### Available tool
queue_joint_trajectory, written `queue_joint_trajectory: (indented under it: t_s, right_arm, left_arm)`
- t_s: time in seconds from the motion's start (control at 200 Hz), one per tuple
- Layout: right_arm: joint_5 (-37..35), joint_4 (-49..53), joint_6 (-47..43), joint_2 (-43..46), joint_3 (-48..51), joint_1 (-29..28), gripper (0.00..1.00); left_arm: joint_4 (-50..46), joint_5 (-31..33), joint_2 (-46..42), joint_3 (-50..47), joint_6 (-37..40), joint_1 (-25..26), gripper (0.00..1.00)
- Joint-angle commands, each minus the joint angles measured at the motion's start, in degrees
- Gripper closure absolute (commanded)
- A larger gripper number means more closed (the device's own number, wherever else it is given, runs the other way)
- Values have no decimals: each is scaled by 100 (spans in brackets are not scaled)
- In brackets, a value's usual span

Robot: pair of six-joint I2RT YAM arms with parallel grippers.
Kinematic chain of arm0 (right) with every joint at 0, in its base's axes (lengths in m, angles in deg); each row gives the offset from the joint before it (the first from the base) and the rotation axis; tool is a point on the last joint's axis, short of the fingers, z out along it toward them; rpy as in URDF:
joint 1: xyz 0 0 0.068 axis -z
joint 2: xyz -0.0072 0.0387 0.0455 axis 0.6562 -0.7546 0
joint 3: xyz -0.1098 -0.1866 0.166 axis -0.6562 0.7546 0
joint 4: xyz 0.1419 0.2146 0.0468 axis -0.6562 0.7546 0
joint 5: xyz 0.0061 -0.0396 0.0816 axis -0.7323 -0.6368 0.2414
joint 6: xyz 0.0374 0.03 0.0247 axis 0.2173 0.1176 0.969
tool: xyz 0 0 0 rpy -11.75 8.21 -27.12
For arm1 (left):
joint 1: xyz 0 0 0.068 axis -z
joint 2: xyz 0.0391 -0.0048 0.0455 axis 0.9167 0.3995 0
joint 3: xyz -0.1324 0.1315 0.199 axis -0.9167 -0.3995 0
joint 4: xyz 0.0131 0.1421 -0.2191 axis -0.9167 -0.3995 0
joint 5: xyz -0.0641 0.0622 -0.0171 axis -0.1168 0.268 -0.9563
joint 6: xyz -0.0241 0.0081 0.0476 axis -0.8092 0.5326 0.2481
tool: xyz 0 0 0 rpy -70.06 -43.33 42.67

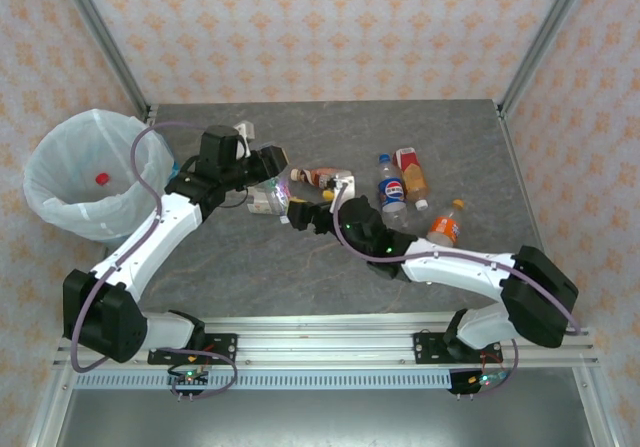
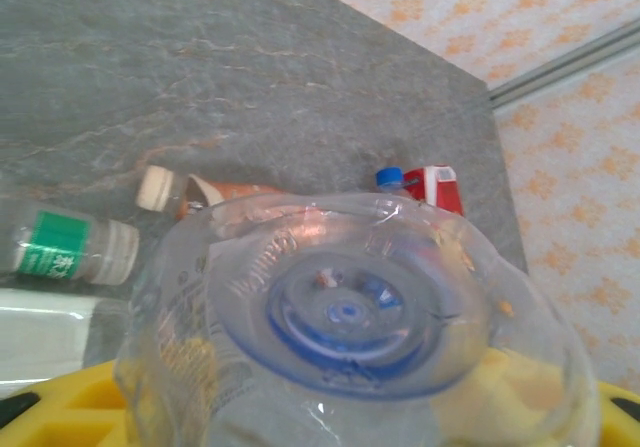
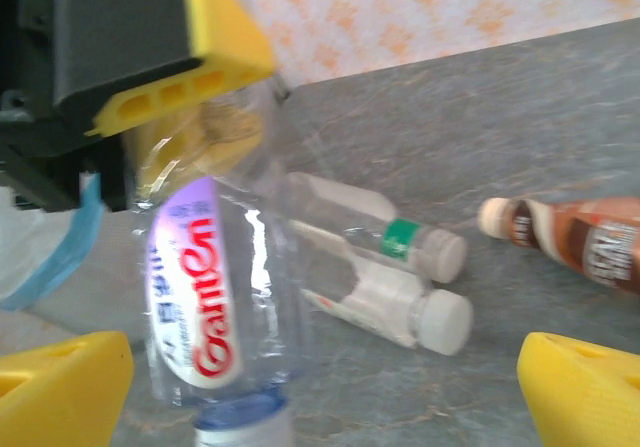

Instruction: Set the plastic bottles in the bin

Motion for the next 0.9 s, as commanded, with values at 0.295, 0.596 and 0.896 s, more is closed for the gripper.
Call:
queue_joint_trajectory:
  t_s: [0.295,0.596,0.896]
  right_arm:
    - [-1139,189,639,346,536,220,1]
    - [-983,555,209,297,284,239,1]
    - [-934,609,-4,206,51,246,1]
  left_arm:
    - [-1041,1321,-117,708,359,24,44]
    - [-1840,2155,-168,1458,968,-27,43]
    - [-2208,2704,-156,2324,1433,-112,43]
